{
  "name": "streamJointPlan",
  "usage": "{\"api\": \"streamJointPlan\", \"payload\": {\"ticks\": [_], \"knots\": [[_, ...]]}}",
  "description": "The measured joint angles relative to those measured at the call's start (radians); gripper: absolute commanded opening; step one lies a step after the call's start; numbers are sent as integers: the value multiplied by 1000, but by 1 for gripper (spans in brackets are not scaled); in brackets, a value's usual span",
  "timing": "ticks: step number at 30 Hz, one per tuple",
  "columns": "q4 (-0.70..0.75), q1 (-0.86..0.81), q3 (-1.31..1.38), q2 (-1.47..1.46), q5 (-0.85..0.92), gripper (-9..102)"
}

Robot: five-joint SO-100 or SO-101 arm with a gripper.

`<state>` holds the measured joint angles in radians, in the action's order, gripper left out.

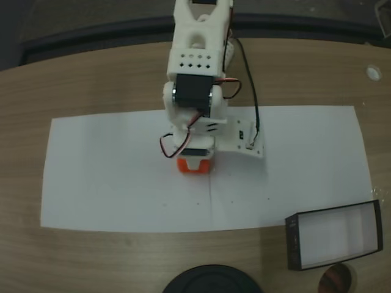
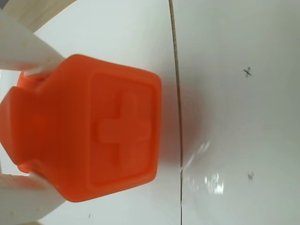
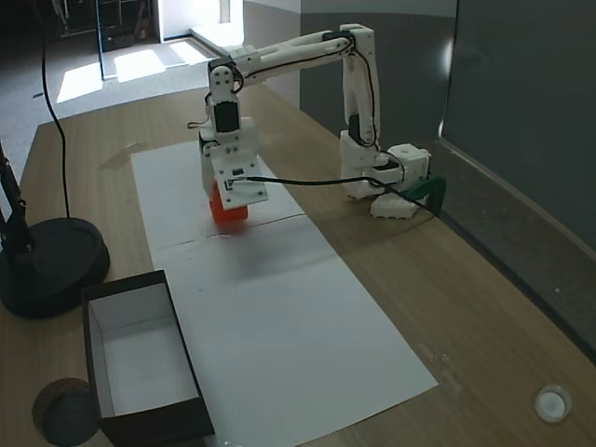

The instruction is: Grab a orange square and put it in the box.

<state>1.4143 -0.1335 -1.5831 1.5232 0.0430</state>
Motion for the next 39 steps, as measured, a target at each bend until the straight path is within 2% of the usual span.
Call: {"api": "streamJointPlan", "payload": {"ticks": [6, 10, 15, 23, 39], "knots": [[40, 227, 410, 109, 2, 5], [-41, 391, 594, 86, 12, 5], [-129, 522, 687, -57, 117, 5], [-206, 520, 842, -284, 49, 5], [-207, 515, 1230, -669, -121, 5]]}}
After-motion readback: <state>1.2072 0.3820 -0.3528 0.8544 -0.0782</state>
